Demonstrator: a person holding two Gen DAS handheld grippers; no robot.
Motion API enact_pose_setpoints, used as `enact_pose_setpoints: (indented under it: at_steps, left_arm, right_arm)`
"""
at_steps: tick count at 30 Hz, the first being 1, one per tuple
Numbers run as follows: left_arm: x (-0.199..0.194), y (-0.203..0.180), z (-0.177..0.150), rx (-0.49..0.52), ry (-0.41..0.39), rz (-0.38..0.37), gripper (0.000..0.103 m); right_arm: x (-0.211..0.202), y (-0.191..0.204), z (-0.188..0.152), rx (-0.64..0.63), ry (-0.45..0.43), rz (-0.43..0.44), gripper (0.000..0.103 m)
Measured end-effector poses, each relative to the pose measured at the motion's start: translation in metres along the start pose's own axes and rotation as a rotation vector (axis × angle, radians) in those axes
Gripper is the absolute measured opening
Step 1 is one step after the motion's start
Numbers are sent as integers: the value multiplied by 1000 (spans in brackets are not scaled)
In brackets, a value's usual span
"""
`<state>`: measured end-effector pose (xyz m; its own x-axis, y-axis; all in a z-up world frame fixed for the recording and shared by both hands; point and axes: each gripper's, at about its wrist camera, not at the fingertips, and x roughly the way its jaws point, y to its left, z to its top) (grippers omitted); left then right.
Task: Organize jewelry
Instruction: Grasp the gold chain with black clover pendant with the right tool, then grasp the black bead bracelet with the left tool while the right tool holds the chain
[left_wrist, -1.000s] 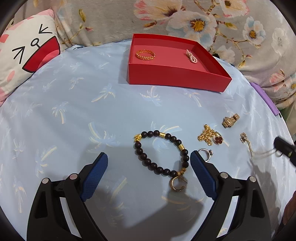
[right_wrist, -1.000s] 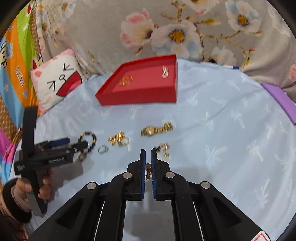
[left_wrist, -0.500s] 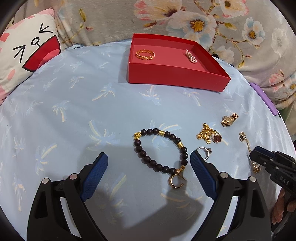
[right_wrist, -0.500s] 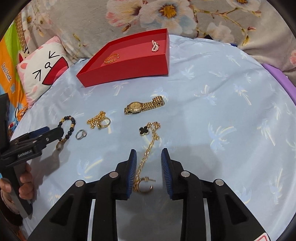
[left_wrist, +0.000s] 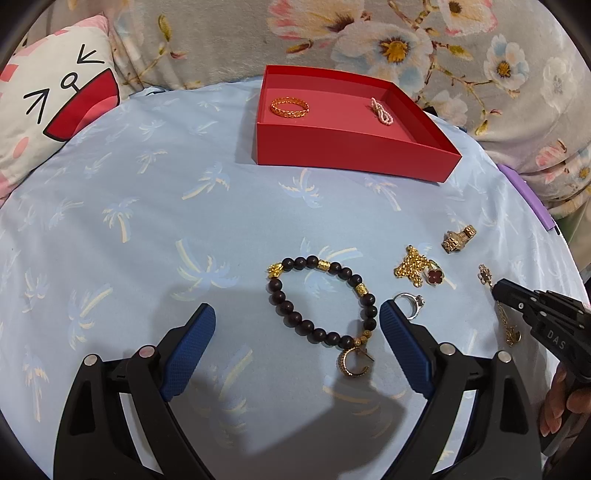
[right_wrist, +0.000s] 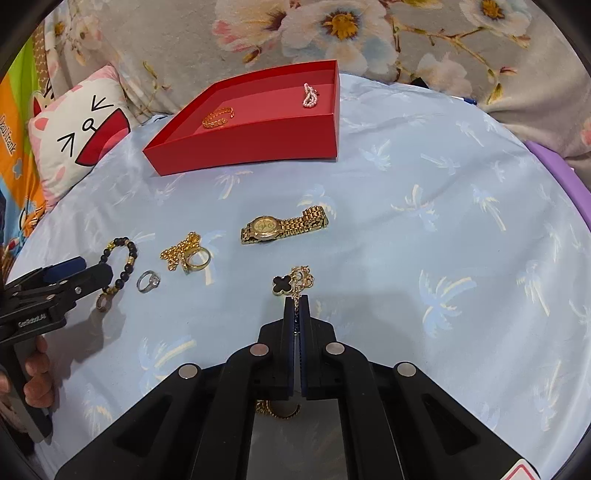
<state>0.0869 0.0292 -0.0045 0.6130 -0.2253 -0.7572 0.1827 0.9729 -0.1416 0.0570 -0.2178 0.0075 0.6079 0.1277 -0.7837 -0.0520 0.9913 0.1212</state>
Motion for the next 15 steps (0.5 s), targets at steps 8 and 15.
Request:
enact_pose_setpoints:
  at_steps: [8,15]
  left_arm:
    - [11,-21,6,60,24,14,88]
    - [16,-30,9,96,23,77,66]
  right_arm:
    - [0,-2,0,23,3,16,2]
    - [0,-3,-1,21,2,11,2]
